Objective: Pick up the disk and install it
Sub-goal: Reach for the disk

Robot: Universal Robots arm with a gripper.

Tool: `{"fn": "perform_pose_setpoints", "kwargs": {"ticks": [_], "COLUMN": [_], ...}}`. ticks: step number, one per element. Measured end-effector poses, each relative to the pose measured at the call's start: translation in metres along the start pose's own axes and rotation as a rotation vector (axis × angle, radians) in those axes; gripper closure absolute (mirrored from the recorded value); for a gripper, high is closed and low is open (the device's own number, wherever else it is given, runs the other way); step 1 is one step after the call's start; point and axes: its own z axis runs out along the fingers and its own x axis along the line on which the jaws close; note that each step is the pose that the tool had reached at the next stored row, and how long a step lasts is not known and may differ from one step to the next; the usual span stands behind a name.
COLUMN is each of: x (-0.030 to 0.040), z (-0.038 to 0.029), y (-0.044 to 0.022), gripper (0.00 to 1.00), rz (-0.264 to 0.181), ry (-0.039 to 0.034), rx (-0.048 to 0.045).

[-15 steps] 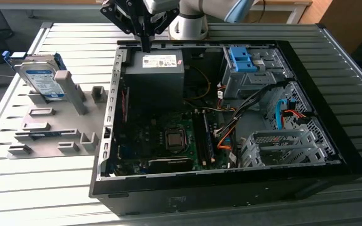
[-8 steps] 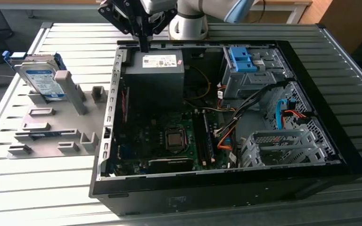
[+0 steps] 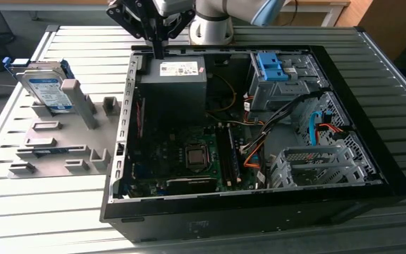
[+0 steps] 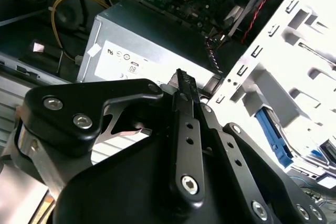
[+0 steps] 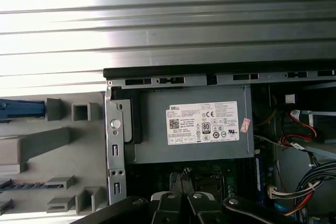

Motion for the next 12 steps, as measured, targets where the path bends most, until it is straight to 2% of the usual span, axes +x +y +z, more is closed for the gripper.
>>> {"fn": "perform_pose_setpoints", "kwargs": {"ticks": [10, 12], "x": [0.0144, 0.0154], "z": [0.0002, 0.0002], "y": [0.0002, 0.0006], "gripper": [0.89, 0.89], "rz": [0.0, 0.0], "ry": [0.0, 0.0001], "rx": [-0.0001, 0.0]}}
